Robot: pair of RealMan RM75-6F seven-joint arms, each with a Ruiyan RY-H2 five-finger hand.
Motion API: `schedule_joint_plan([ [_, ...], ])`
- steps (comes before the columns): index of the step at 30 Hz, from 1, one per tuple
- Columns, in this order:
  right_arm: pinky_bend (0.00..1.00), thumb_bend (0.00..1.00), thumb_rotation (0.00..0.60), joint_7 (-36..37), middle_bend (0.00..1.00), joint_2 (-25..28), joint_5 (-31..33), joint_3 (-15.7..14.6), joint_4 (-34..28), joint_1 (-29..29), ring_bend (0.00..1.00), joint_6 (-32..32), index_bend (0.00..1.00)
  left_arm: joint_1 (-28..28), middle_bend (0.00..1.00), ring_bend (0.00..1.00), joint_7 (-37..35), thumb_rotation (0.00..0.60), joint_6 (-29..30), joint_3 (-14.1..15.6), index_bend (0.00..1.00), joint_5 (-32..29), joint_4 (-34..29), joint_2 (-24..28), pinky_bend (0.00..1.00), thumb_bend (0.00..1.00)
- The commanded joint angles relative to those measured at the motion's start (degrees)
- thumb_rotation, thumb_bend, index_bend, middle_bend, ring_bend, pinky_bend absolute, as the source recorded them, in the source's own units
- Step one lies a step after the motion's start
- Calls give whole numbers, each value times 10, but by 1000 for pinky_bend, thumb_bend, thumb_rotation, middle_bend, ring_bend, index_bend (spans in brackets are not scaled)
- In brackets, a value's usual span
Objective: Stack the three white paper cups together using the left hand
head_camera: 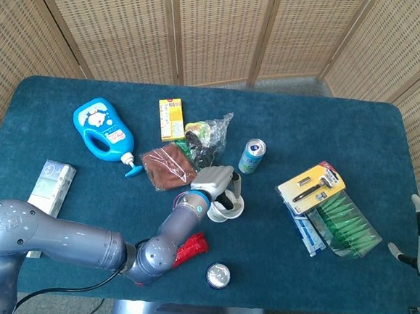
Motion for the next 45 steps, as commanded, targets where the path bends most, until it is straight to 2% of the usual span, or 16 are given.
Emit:
schedule_joint_plan([
  [1, 3, 106, 600, 1, 0, 0, 0, -1, 1, -1, 0, -1, 61, 0, 442, 335, 6, 600, 12, -4, 586, 2, -8, 5, 579, 333],
  [11, 3, 107, 600, -3, 0, -5, 1, -1, 5, 3, 0, -6, 61, 2, 442, 335, 39, 600, 16, -9, 586, -39, -15, 18, 578, 334],
  [21, 3, 107, 600, 0, 0, -4, 3, 1, 6, 3, 0, -7, 61, -2, 437, 331, 59, 600, 28, -8, 585, -46, 4, -1, 575, 334],
  [23, 2, 106, 600, 1, 0, -3, 3, 1, 6, 2, 0, -7, 61, -1, 384, 292, 62, 600, 29, -8, 573, -46, 5, -5, 553, 334],
  [26, 3, 106, 600, 2, 0, -3, 3, 1, 6, 2, 0, -7, 61, 2, 111, 74, 64, 600, 24, -10, 455, -45, 7, -8, 438, 332],
  [28, 3, 107, 600, 3, 0, -2, 3, 1, 6, 2, 0, -7, 61, 4, 4, 0, 64, 600, 26, -8, 343, -35, 8, -12, 363, 331],
  [33, 3, 109, 600, 5, 0, -2, 4, 0, 6, 1, 0, -8, 61, 14, 0, 0, 56, 600, 26, -9, 270, -15, 7, -16, 286, 331],
  [39, 3, 109, 600, 5, 0, -3, 4, 0, 8, 3, 0, -12, 63, 28, 0, 0, 39, 600, 23, -12, 260, 19, 4, -18, 284, 331],
  [45, 3, 109, 600, 5, 0, -4, 5, -1, 9, 3, 0, -13, 63, 46, 0, 0, 1, 600, 18, -17, 242, 83, -8, -24, 281, 329],
])
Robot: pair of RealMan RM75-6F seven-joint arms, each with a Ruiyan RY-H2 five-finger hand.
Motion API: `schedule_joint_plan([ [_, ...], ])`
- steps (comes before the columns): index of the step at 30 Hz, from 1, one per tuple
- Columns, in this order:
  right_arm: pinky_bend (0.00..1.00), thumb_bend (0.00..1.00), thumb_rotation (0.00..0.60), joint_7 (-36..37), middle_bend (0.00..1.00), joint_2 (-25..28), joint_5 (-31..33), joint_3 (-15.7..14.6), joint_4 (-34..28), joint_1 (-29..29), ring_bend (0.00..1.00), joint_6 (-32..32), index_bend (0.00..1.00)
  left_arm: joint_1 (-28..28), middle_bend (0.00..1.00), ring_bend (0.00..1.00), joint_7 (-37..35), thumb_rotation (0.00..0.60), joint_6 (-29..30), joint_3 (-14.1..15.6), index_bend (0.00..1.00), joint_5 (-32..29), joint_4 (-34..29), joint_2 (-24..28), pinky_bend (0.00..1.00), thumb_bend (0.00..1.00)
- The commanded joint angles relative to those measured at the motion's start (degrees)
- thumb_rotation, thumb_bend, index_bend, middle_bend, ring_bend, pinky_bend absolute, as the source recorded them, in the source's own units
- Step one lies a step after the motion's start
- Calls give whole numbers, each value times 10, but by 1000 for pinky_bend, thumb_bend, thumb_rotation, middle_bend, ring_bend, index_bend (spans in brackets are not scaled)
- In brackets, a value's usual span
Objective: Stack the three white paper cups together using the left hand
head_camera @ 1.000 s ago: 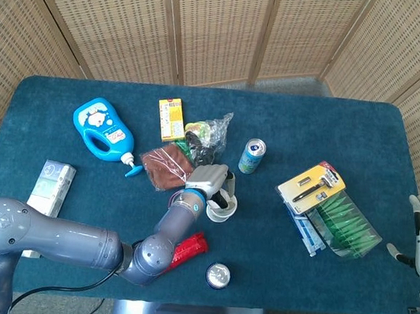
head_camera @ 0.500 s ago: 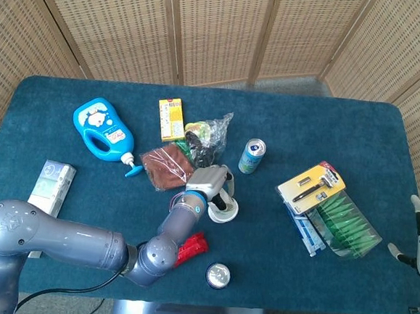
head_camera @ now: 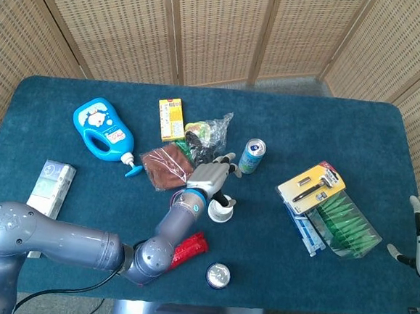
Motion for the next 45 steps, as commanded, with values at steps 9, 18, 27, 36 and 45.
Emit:
schedule_joint_plan([
  [9, 3, 109, 600, 3, 0, 1, -3, 0, -1, 1, 0, -1, 63, 45, 0, 0, 7, 600, 15, 42, 192, 95, -110, 69, 272, 325],
  [18, 3, 109, 600, -8, 0, -4, -11, -5, -12, 4, 0, -1, 64, 171, 0, 0, -8, 600, 63, 151, 130, 289, -275, 242, 244, 314],
  [27, 2, 110, 600, -21, 0, -11, -25, -11, -22, 8, 0, 0, 63, 334, 0, 0, -112, 600, 96, 251, 130, 566, -293, 375, 219, 313],
  [36, 3, 109, 600, -20, 0, -10, -21, -8, -23, 7, 0, 2, 63, 485, 0, 0, -247, 600, 171, 327, 148, 797, -218, 433, 199, 314],
  [45, 3, 107, 600, -23, 0, -5, -21, -8, -28, 6, 0, 5, 63, 610, 0, 0, -351, 600, 235, 392, 261, 921, -81, 420, 18, 314],
])
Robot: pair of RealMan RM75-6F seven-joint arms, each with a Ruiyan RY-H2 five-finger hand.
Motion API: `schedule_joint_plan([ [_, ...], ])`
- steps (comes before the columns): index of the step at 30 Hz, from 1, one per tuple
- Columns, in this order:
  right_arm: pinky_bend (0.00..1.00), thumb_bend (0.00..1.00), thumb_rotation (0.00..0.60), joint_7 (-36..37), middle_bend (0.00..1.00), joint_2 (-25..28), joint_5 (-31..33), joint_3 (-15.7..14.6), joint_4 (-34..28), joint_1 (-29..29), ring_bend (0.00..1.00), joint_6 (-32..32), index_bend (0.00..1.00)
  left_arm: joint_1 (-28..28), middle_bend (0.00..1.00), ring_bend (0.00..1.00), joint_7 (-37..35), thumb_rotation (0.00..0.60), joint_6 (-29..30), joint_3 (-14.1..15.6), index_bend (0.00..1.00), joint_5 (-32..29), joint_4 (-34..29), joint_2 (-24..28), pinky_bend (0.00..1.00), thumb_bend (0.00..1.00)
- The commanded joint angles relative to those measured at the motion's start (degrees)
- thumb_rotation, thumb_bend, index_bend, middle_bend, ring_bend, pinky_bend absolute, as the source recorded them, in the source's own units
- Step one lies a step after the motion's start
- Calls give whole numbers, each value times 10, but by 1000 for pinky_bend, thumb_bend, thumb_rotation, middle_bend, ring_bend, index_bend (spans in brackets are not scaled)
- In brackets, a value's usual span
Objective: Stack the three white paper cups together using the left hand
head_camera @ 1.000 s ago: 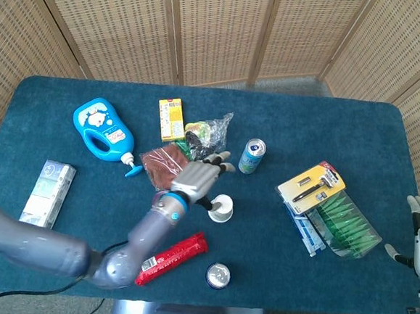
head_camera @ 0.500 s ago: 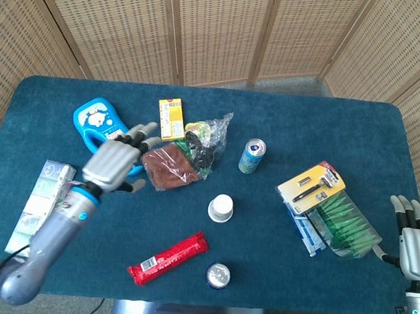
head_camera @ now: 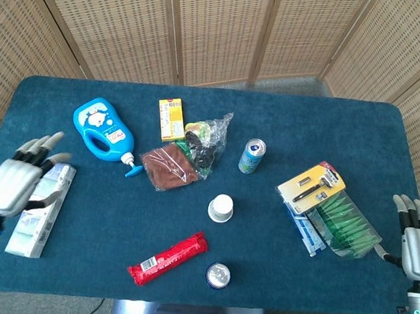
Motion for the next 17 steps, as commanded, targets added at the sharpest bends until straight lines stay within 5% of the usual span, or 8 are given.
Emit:
schedule_joint_plan([
  [1, 3, 107, 600, -1, 0, 1, 1, 0, 0, 0, 0, 0, 64, 58, 0, 0, -51, 600, 37, 35, 261, 40, 76, -17, 9, 314],
  [9, 3, 107, 600, -12, 0, 0, -2, -4, -4, 0, 0, 0, 63, 138, 0, 0, -139, 600, 93, 32, 267, 70, 213, -102, 0, 314],
  [17, 3, 108, 600, -25, 0, -7, -1, -8, 4, 2, 0, -6, 63, 157, 0, 0, -124, 600, 120, 10, 281, 99, 213, -103, 0, 315],
])
